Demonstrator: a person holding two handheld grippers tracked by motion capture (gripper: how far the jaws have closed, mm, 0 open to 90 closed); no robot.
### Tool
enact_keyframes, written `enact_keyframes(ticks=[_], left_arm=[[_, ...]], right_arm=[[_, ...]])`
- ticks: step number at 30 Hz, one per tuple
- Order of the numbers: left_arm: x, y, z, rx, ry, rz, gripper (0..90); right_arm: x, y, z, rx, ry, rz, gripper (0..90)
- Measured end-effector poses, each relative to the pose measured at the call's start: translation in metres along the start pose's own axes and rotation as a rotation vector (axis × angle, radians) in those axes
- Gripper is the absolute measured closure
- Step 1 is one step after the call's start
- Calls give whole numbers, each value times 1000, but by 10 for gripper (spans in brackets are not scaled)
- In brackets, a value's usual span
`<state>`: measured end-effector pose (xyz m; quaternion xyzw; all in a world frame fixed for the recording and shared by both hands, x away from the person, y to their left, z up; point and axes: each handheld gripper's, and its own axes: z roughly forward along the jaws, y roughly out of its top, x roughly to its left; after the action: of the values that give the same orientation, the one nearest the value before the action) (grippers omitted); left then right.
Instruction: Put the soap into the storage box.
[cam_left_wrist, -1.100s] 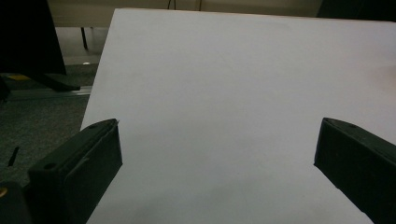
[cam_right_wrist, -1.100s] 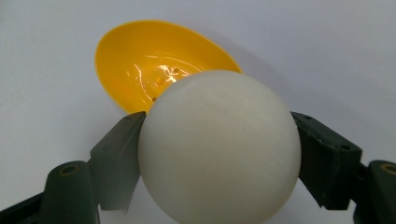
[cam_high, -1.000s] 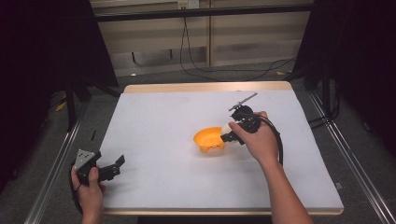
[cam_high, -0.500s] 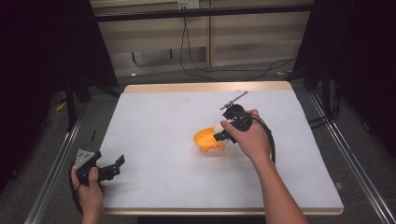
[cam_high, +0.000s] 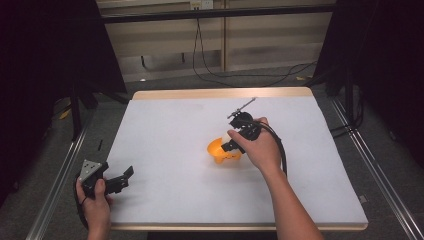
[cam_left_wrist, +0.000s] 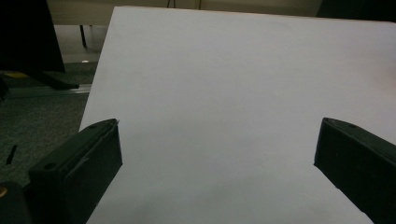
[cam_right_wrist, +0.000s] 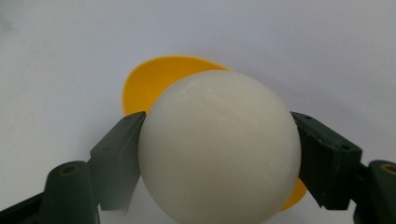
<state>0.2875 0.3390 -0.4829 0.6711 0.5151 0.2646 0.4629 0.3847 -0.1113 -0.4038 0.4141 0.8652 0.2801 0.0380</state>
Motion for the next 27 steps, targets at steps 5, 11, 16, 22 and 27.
enact_keyframes(ticks=[5,11,16,22,27], left_arm=[[0,0,0,0,-3,-3,7],[0,0,0,1,-3,-6,7],[0,0,0,1,-4,-5,7],[0,0,1,3,-4,-4,7],[0,0,1,6,-3,0,7]], right_arm=[[2,3,6,10,-2,-3,239],[3,5,10,19,-9,4,239],[4,6,14,19,-14,7,239],[3,6,18,32,-17,18,239],[2,5,21,36,-23,35,239]])
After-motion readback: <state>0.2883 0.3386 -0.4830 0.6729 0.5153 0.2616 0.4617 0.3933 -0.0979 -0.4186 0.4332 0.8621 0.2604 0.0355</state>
